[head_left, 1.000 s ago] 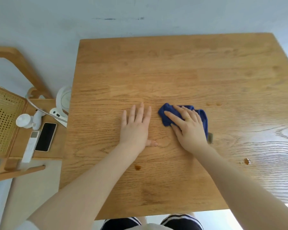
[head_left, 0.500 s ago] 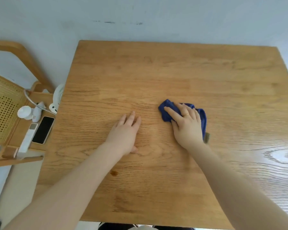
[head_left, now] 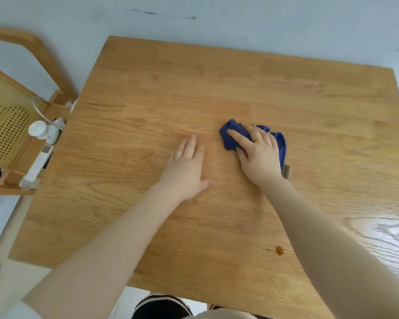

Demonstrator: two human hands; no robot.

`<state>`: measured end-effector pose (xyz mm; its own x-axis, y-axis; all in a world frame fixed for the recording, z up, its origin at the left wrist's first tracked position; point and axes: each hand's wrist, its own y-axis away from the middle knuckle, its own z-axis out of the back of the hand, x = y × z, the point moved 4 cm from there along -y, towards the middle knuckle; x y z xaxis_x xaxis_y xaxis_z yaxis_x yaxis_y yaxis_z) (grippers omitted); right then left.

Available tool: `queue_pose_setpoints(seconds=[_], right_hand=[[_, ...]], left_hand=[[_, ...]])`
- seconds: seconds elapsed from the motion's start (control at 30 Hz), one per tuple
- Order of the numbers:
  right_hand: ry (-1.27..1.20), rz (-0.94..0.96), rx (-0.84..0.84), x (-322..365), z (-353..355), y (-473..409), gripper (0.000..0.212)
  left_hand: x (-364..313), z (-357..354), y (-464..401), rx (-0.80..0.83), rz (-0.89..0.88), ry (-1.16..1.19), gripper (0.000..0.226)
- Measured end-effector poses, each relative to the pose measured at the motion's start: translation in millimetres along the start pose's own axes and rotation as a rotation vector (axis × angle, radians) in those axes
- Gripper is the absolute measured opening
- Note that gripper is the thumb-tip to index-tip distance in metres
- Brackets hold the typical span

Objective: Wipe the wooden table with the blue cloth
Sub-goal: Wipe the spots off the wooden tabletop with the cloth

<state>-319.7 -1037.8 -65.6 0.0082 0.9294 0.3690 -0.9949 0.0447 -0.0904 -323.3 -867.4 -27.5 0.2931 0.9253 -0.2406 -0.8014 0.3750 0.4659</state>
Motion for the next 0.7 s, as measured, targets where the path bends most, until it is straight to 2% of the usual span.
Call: queue_pose_setpoints(seconds=[0.17, 0.3, 0.47, 0.57, 0.7], right_hand=[[-0.063, 0.122, 0.02, -7.3, 10.9, 67.0, 0.041], [-0.038, 0.142, -0.02, -22.9, 14.4, 26.8, 0.04], [-0.028, 0.022, 0.003, -38.7, 13.3, -16.3, 0.042], [-0.042, -0.011, -0.03, -29.5, 16.2, 28.4, 0.043], [-0.067, 0.143, 0.012, -26.3, 22.5, 86.6, 0.039]], left_hand=[[-26.3, -12.2, -4.4, 0.029, 0.035, -0.095, 0.114], [-30.7, -15.5, -7.7, 0.038, 0.094, -0.115, 0.122], [-31.3, -22.2, -7.3, 0.031, 0.1, -0.175, 0.124], [-32.0, -21.7, -5.4, 0.023, 0.101, -0.175, 0.124], [-33.0, -21.4, -5.1, 0.039, 0.107, -0.159, 0.124]])
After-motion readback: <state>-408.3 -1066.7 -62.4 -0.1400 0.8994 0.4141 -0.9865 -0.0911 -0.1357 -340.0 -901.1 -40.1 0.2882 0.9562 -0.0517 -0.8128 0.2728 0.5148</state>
